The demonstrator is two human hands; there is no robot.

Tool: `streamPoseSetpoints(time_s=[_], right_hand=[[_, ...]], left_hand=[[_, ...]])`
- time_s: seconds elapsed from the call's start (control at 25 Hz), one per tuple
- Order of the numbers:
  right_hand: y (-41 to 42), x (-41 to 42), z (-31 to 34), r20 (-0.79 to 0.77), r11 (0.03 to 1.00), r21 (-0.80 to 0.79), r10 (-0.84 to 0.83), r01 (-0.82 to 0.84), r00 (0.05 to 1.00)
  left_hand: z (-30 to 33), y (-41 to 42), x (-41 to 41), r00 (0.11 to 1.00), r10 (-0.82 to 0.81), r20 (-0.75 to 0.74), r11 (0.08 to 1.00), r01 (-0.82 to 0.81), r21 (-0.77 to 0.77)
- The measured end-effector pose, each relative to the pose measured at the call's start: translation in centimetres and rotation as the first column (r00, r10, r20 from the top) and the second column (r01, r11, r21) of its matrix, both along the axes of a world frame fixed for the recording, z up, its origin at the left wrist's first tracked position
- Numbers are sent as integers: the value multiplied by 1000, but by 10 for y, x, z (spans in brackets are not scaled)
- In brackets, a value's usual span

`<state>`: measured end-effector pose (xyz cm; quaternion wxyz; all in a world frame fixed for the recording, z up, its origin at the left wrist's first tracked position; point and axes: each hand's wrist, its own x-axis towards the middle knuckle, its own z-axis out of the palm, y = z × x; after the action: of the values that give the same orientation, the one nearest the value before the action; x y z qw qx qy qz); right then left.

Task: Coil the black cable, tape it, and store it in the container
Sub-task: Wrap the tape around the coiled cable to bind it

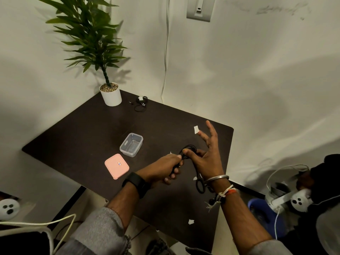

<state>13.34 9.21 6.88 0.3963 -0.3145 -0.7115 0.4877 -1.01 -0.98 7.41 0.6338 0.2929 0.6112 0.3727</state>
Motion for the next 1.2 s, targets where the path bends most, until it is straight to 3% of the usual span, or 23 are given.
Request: streamPoseSetpoints(time_s=[0.08, 0.16, 0.2, 0.36, 0.52, 0.6, 0.68, 0.8, 0.88, 1.04, 1.2], right_hand=[[2, 2, 2, -25, 1000, -4, 13, -13, 1000], [3, 3, 1, -44, 1000, -10, 22, -23, 999], [3, 4, 0, -50, 999, -27, 26, -28, 998], [3, 6, -3, -67, 979, -196, 50, -63, 996], [-3, 7, -5, -58, 961, -263, 76, -88, 995], [-4, 6, -5, -14, 974, -216, 69, -70, 998], [-3, 8, -4, -7, 977, -206, 47, -48, 999], [-4, 9, 0, -16, 983, -176, 38, -40, 999], [-7, 7, 0, -14, 987, -155, 49, -50, 999], [-14, 5, 1, -17, 993, -115, -39, 37, 999], [-28, 11, -1, -224, 971, -169, -206, 170, 953]], left_hand=[[1, -1, 1, 934, -107, -340, 983, 151, 106], [1, 0, 1, 734, -130, -666, 929, 325, 177], [2, 0, 0, 666, -114, -737, 914, 361, 185], [2, -1, -1, 622, -79, -779, 909, 366, 200], [-5, -3, 4, 477, -75, -875, 881, 443, 166], [-6, -3, 3, 519, -66, -852, 871, 447, 205], [-7, -4, 0, 638, -68, -767, 879, 402, 257], [-8, -6, -2, 848, -67, -526, 925, 251, 286], [-6, -6, 1, 914, -77, -398, 933, 207, 295], [-5, -7, 5, 876, -23, -481, 953, 164, 253], [-8, -12, 6, 812, 94, -576, 955, 91, 283]])
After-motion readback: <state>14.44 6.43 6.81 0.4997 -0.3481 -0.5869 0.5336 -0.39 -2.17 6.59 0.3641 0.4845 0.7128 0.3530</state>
